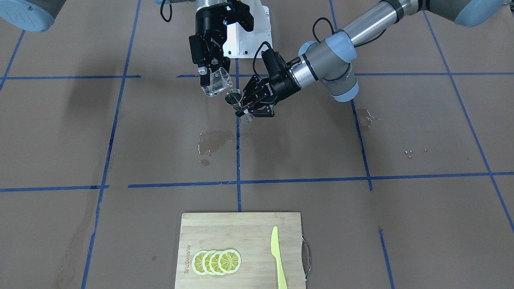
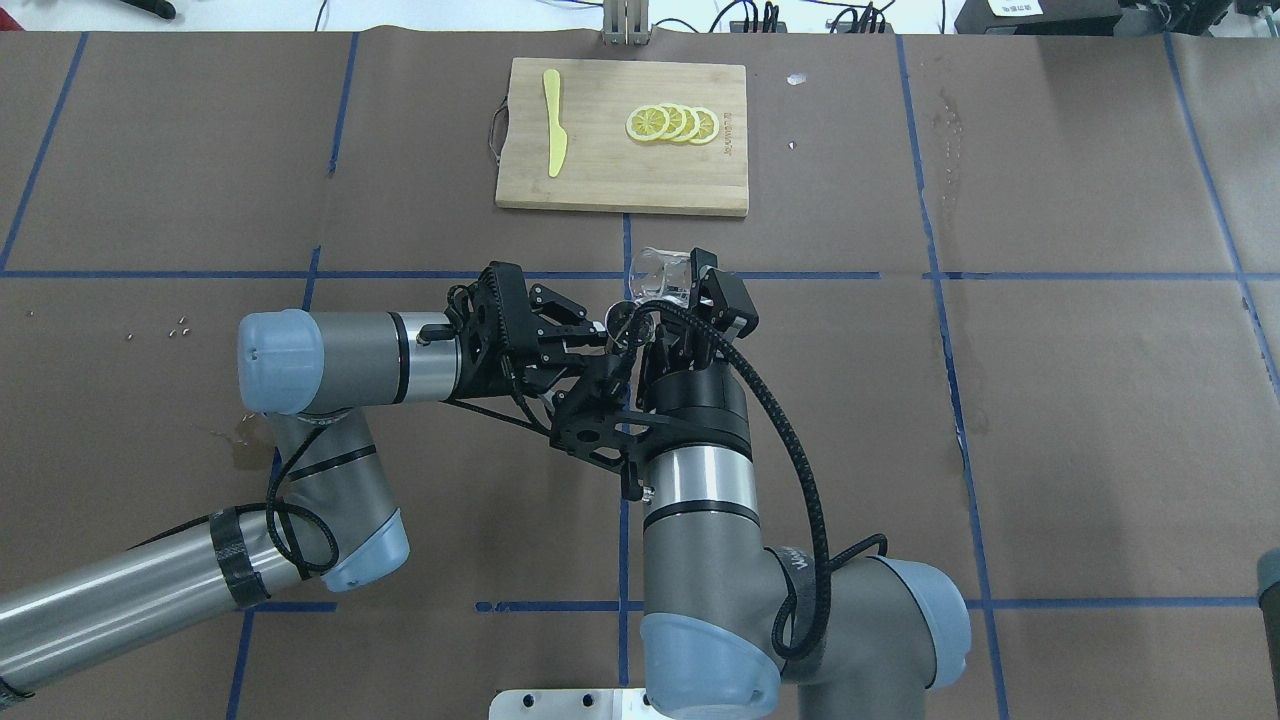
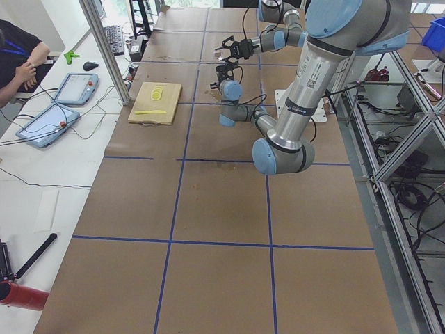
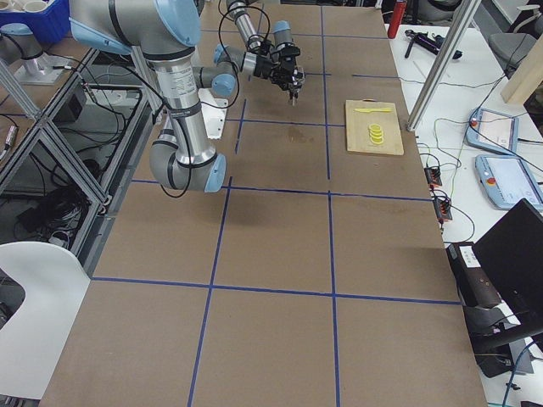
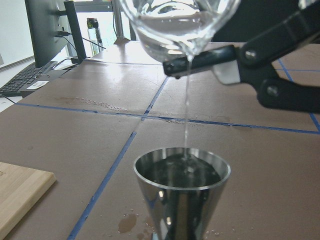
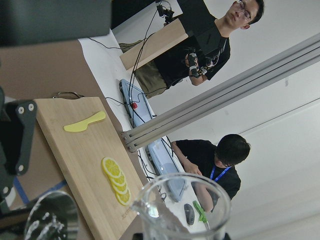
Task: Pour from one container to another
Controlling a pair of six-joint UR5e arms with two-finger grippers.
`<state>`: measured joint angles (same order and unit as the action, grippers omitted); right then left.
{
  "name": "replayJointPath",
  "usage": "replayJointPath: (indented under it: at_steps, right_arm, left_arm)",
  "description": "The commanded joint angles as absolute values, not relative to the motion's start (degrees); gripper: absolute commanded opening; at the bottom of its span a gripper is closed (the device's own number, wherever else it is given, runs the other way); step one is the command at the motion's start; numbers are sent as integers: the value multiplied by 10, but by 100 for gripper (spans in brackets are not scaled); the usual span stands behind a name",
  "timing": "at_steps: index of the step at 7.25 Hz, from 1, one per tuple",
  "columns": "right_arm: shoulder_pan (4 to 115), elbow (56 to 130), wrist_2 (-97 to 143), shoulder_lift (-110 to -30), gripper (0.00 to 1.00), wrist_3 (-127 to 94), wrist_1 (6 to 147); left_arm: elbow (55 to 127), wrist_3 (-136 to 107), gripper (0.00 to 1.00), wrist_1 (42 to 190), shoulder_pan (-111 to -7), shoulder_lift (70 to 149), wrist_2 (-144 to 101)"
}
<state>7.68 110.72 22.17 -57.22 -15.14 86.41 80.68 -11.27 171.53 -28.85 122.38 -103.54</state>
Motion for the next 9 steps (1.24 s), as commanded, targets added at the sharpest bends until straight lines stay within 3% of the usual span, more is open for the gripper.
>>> replayJointPath:
  at_steps: [1,5,9]
  right_arm:
    - [81,1111,242,-573,0,-163,813]
    - [114,1115,314,-579,0,-275,768]
    - [123,1114,325,-658,0,-280,610]
  left_arm:
    - [807,-113,0,1716,-288,1223,-1035]
    - [809,-125,0,1719,-289,1221,-1036]
    - [809,-147,0,1720,-294,1220,-1036]
